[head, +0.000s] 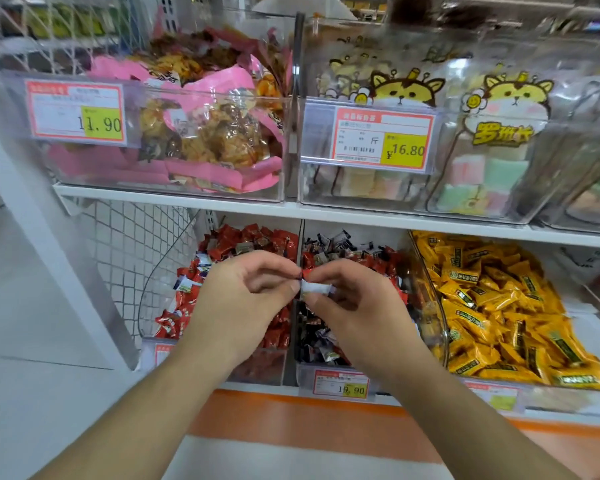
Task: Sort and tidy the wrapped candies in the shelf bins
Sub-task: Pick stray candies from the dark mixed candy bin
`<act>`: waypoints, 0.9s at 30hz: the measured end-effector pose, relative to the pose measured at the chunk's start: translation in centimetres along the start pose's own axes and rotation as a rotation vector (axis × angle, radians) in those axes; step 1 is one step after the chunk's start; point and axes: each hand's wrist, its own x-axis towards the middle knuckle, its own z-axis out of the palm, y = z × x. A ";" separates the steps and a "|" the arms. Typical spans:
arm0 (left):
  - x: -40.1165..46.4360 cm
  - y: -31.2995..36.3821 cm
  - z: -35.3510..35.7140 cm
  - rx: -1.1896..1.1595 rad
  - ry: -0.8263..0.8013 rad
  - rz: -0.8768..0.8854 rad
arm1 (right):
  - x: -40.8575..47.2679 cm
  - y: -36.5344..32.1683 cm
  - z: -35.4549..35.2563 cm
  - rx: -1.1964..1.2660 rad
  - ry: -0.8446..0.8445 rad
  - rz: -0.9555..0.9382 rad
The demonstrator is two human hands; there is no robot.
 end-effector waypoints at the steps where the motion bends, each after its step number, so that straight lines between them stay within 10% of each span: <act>1: -0.1 0.0 0.2 0.003 -0.011 0.000 | -0.1 0.1 -0.2 -0.010 0.010 0.004; 21: 4.2 -5.1 -1.1 1.023 0.097 0.020 | 0.2 3.2 -2.9 -0.352 0.089 0.190; 27: 3.8 -5.4 -1.2 0.947 0.118 0.067 | 0.1 3.2 -2.3 -0.368 0.043 0.148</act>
